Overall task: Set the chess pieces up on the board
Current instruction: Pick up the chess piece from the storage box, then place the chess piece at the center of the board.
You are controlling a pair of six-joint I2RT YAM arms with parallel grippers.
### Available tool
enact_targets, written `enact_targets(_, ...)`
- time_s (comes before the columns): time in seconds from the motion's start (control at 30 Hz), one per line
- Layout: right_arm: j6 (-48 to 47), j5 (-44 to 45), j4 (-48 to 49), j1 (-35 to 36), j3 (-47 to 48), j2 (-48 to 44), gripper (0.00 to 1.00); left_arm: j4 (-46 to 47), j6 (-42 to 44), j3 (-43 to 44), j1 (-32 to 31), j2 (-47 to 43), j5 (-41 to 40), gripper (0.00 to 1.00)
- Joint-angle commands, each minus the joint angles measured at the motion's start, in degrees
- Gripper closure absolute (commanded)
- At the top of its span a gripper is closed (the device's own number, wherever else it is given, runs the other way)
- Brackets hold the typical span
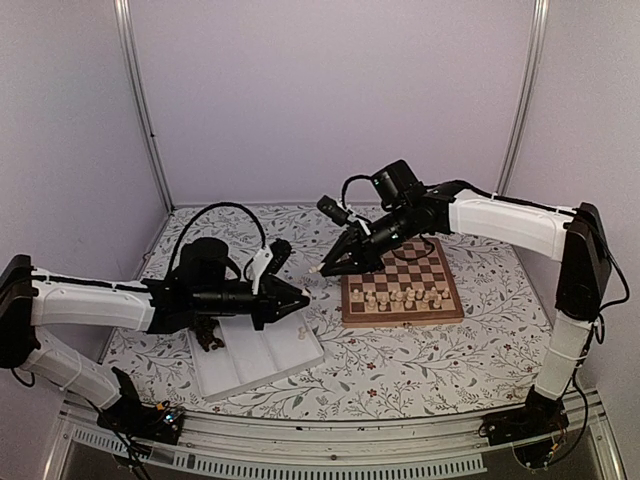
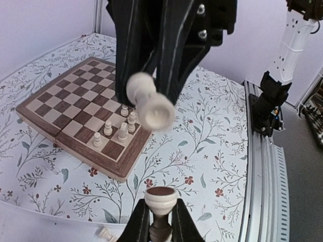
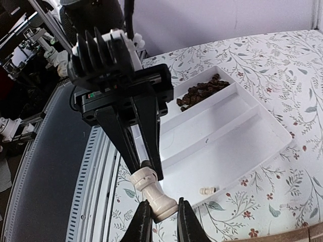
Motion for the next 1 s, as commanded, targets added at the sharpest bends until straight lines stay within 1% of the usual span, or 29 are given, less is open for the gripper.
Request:
enact_targets(0.0,-1.62,2.05,1.65,-4.13,-5.09,-5.7,0.94,-14.31,-0.86,4.93,-1.32,3.7,3.83,0.97)
enact_targets(0.07,-2.12,2.35,2.22,-5.97,-7.86,-8.17,0.94,-19.36,0.08,8.01,-2.58,6.48,4.45,0.97)
enact_targets(0.17,-2.34,2.88,2.96,-9.19,-11.8,-11.3,0.94,-26.01,1.84,12.83,-5.17,11.27,3.3,0.97)
enact_targets(0.3,-2.6,3.77,3.02,-15.89,-16.15,-16.36,0.94,-30.69,3.65,19.49,-8.42,19.32,0.01,0.96)
enact_targets(0.4,-2.56,2.63,3.0,-21.09,-19.51,-19.41,0.94,-34.34,5.49,24.92,-11.1,24.98,-2.54,0.96)
enact_targets(0.5,-2.6,2.28,3.13,-24.48,-22.78,-22.86,0.94,-37.68,7.22,30.41,-13.5,30.11,-5.36,0.96)
enact_targets(0.67,-2.89,3.53,4.06,-25.95,-26.94,-27.56,0.94,-42.72,9.85,37.79,-15.47,37.54,-9.23,0.95)
enact_targets(0.8,-3.06,4.76,4.69,-25.99,-28.66,-29.5,0.93,-45.57,10.33,41.26,-15.65,41.45,-12.95,0.93)
enact_targets(0.87,-3.37,5.12,4.81,-26.02,-29.18,-29.78,0.93,-46.25,10.35,42.22,-15.74,42.33,-14.43,0.9)
enact_targets(0.97,-3.67,5.32,5.13,-26.01,-29.82,-29.76,0.93,-46.16,10.32,42.15,-16.14,42.28,-16.75,0.74)
